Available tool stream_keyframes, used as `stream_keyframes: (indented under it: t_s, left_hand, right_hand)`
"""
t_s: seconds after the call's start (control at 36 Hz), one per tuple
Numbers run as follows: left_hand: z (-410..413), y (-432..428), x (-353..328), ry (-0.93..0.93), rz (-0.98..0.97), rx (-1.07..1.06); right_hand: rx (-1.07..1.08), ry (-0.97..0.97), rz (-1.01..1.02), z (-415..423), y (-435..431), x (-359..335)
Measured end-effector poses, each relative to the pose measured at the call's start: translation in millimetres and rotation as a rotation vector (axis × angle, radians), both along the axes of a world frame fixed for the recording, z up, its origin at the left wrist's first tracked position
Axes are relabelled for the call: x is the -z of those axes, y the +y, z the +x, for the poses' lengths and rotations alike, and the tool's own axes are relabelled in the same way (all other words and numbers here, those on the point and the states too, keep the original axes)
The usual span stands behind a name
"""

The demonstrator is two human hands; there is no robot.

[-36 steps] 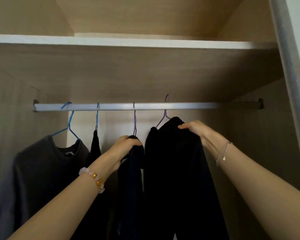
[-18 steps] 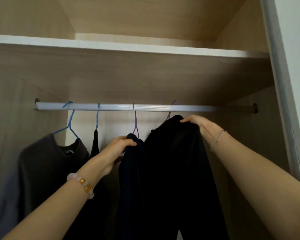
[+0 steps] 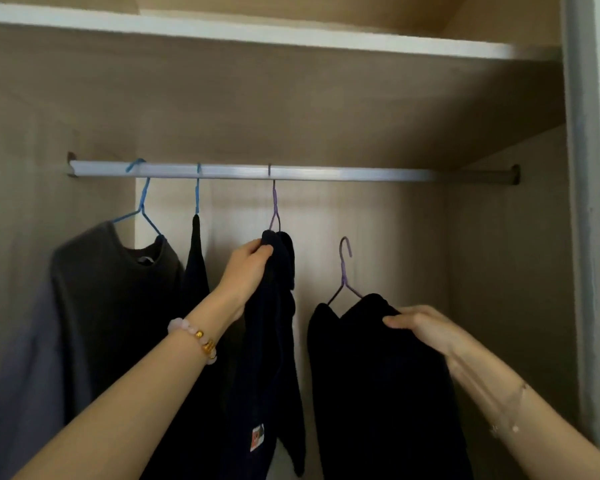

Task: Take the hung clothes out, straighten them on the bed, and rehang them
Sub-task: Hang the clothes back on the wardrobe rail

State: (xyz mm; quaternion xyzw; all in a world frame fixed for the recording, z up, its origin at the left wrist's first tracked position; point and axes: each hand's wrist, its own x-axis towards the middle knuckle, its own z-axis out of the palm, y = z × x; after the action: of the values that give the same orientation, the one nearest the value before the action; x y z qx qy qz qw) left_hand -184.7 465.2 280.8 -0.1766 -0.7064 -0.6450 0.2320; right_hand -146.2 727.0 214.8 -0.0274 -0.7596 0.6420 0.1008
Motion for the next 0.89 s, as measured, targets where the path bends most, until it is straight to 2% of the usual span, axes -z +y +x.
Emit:
stream_keyframes:
  t_s: [0.08,0.22,0.39,0.5,0.78,0.89]
  left_hand:
    - [-7,10,8,0.046,-0.051,-0.033]
    - [-17,21,15,0.049,-0.079,-0.028]
    - [-25,26,15,-0.006,-0.094,-0.007]
    - [-20,24,18,-0.041,-0.06,0.034]
    - [-6,23,36,-0.083,-0.267,0.034]
    - [2,26,43,-0.087,-0.277,0.025]
  right_hand:
    - [-0.098,-0.002,-0.062,41,7,19]
    - [-0.268,-0.018,-0.031,108,19,30]
    - [-0.442,-0.108,-0.029,154,33,41]
    - [-0.507,-0.143,0.06,176,33,49]
    - [-0.493,-0.152,0.145,219,12,72]
    - [-0.536,-0.163,0.172,233,5,83]
